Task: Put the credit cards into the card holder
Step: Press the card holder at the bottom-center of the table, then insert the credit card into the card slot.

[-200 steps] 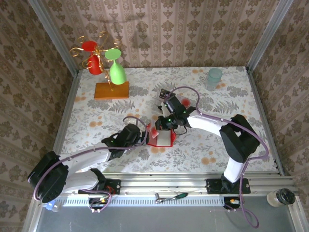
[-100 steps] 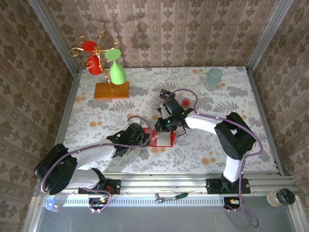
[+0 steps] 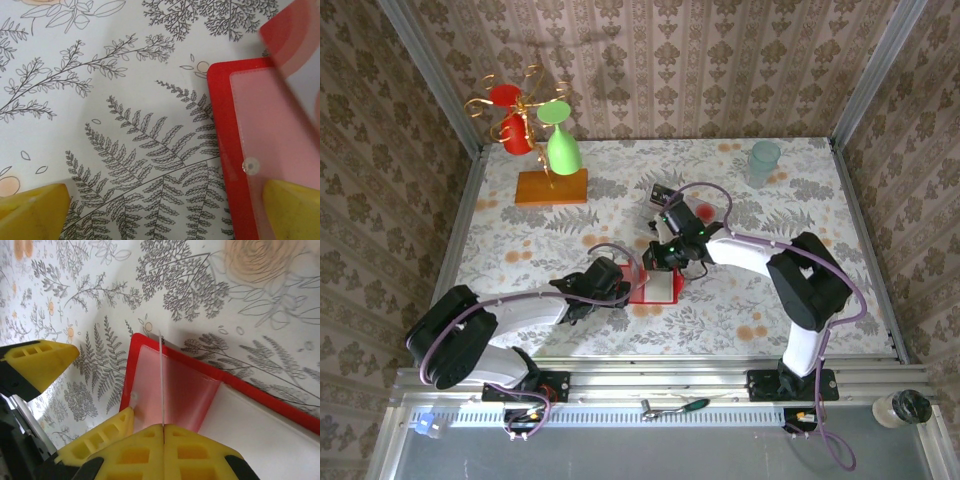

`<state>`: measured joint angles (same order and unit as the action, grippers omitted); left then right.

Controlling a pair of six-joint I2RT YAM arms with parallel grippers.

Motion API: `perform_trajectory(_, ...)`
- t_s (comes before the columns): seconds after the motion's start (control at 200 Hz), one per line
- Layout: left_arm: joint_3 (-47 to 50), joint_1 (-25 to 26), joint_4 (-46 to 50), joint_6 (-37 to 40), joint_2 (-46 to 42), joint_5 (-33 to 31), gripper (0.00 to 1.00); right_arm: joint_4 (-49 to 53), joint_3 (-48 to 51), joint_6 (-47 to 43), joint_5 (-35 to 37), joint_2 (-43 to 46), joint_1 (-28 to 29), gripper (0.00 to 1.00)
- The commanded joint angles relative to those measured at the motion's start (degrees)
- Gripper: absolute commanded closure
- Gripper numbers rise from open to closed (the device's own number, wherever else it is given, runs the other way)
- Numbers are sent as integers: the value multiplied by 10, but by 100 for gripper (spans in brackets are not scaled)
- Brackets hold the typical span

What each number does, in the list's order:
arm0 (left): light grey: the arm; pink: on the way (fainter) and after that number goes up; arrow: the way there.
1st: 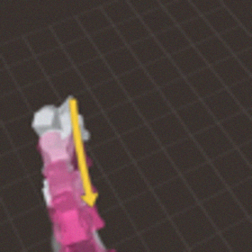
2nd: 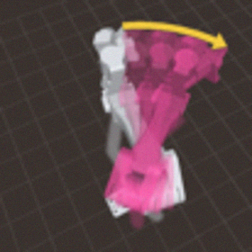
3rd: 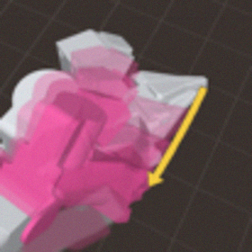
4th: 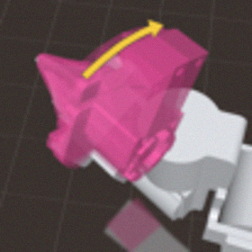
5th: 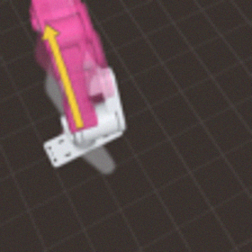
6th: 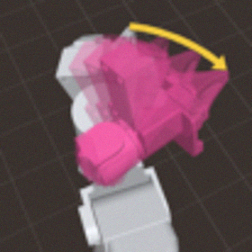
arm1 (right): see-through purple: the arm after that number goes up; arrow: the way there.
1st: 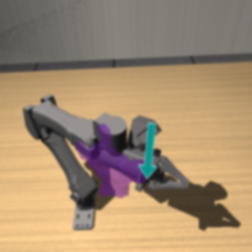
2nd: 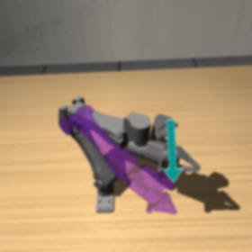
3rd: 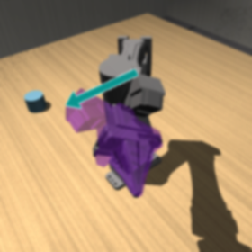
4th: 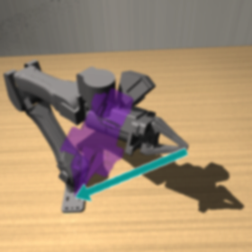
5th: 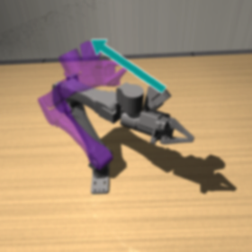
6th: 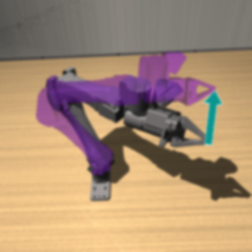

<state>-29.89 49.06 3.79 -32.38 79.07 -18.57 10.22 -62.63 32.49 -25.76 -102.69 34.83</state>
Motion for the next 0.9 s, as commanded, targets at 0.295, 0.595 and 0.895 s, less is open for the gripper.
perform_trajectory(0.295,3,8,21,-40,1,-24,0,-180,163,110,14,114,-26,100)
perform_trajectory(0.595,11,12,24,-51,-3,-27,0,-324,265,164,70,154,-10,100)
perform_trajectory(0.895,22,13,29,-62,-15,-35,0,-383,294,189,101,140,8,100)
